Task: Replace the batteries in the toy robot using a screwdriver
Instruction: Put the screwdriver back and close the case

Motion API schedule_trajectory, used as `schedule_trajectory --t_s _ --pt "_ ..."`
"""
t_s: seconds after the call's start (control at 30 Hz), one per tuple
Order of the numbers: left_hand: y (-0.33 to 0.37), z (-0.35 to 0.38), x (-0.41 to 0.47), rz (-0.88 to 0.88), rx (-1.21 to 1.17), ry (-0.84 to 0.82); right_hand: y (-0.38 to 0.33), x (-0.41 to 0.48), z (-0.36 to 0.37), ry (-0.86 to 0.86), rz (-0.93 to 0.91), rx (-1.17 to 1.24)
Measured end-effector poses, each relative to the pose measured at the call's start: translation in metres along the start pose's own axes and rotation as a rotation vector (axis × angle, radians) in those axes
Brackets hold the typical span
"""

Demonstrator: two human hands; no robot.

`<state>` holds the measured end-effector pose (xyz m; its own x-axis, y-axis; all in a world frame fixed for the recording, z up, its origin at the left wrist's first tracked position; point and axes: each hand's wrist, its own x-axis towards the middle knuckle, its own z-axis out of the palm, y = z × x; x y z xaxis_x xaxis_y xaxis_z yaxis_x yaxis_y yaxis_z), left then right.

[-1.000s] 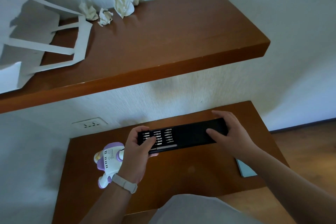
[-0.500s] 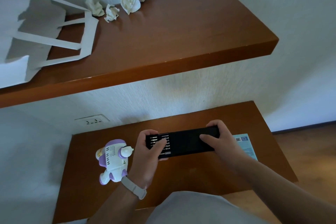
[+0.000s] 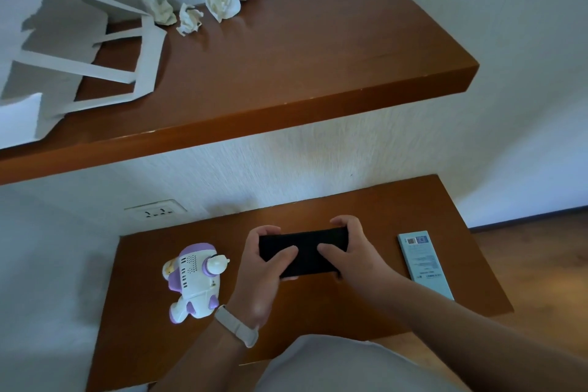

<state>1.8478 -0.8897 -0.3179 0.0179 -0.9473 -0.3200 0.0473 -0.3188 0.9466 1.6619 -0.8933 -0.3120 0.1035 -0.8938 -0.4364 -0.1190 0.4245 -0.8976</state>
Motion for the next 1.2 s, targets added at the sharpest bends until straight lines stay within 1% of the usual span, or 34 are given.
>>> schedule_trajectory --t_s 0.1,0.23,0.37,0.43,0.53,0.6,0.77,0.87,1.03,1.2 --pt "0.000 -0.002 0.001 -0.002 0.033 0.000 0.002 0.001 0.004 0.000 0.035 -0.099" --pt "-0.009 -0.004 0.006 -0.045 0.029 -0.016 0.003 0.001 -0.001 -0.035 0.056 -0.149" --pt "-0.013 -0.001 0.009 -0.080 -0.018 -0.045 0.007 -0.001 -0.011 0.010 0.050 -0.107" --pt "-0.012 0.002 0.011 -0.120 -0.120 -0.036 0.011 -0.004 -0.016 0.065 0.057 -0.053" --pt "-0.006 0.005 0.017 -0.178 -0.383 -0.050 0.016 -0.009 -0.021 0.135 0.081 0.083" --pt "-0.003 0.011 0.020 -0.186 -0.428 -0.096 0.019 -0.013 -0.024 0.155 0.099 0.175" --pt "-0.001 0.044 0.020 -0.174 -0.269 -0.215 0.023 -0.021 -0.033 0.131 0.093 0.248" --pt "-0.007 0.064 0.022 -0.204 -0.203 -0.256 0.026 -0.025 -0.036 0.140 0.095 0.201" --pt "-0.024 0.092 0.030 -0.285 -0.129 -0.307 0.039 -0.032 -0.050 0.215 0.123 0.129" --pt "-0.043 0.121 0.034 -0.349 -0.079 -0.336 0.060 -0.038 -0.073 0.240 0.153 0.140"
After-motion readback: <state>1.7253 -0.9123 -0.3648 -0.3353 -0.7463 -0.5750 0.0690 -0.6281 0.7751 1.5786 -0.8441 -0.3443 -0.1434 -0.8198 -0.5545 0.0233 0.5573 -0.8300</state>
